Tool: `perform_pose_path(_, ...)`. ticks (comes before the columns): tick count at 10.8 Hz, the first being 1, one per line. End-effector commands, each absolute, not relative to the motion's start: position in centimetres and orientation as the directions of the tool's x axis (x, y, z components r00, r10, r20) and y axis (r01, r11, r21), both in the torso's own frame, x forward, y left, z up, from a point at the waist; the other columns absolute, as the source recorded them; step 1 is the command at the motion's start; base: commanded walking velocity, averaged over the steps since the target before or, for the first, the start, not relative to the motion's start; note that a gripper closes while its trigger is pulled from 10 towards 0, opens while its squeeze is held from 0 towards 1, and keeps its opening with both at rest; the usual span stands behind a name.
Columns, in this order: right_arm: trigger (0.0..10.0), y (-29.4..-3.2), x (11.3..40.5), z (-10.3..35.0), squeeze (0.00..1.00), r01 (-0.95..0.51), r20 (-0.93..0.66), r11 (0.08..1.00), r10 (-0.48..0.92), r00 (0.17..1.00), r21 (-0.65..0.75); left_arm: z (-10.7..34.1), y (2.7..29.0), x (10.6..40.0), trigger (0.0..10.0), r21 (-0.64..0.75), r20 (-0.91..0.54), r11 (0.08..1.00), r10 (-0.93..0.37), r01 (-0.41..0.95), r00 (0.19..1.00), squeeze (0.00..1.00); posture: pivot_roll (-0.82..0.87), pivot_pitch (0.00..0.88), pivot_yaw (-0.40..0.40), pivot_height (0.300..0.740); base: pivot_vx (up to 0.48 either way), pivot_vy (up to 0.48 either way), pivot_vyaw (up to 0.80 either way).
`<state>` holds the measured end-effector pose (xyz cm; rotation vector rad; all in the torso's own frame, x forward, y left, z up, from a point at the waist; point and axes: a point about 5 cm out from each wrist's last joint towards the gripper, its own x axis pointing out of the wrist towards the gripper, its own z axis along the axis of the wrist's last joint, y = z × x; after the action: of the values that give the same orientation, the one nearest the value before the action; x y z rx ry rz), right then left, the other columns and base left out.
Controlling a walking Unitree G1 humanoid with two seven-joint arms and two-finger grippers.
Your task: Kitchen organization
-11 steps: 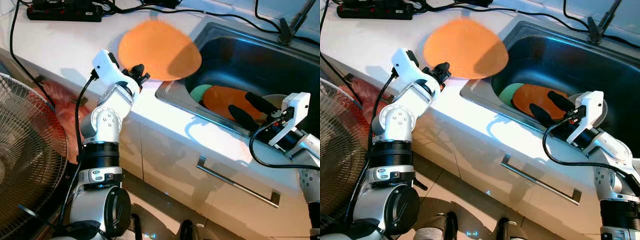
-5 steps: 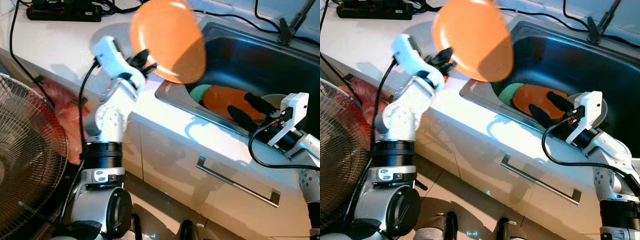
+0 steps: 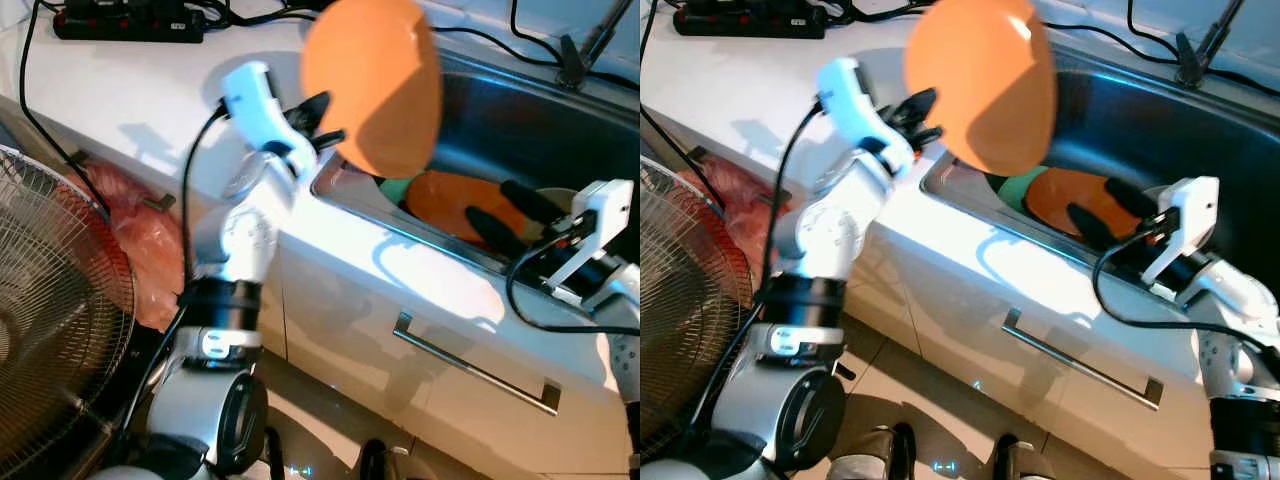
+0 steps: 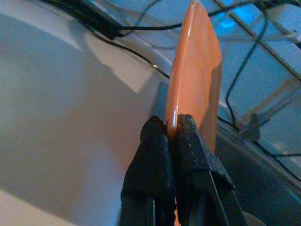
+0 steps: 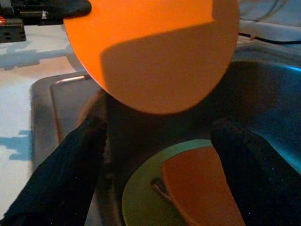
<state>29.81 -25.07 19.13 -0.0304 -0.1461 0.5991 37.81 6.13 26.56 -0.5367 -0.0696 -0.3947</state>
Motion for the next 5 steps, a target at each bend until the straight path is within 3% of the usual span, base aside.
perform_pose_path(1, 10.0, -25.8, 29.7, 20.3, 0.0, -0.533, 0.153, 0.839, 0.544, 0.825, -0.108, 28.3, 4.7, 37.6, 10.0, -0.441, 0.239, 0.768, -0.398, 0.464, 0.886, 0.0, -0.01, 0.18, -0.015, 0.74, 0.0, 0.0, 0.0)
perform_pose_path(5, 10.0, -26.4, 29.2, 21.2, 0.0, -0.491, 0.189, 0.862, 0.506, 0.841, -0.126, 28.1, 0.3, 37.8, 10.0, -0.353, 0.24, 0.728, -0.537, 0.588, 0.809, 0.0, -0.04, 0.178, 0.004, 0.74, 0.0, 0.0, 0.0)
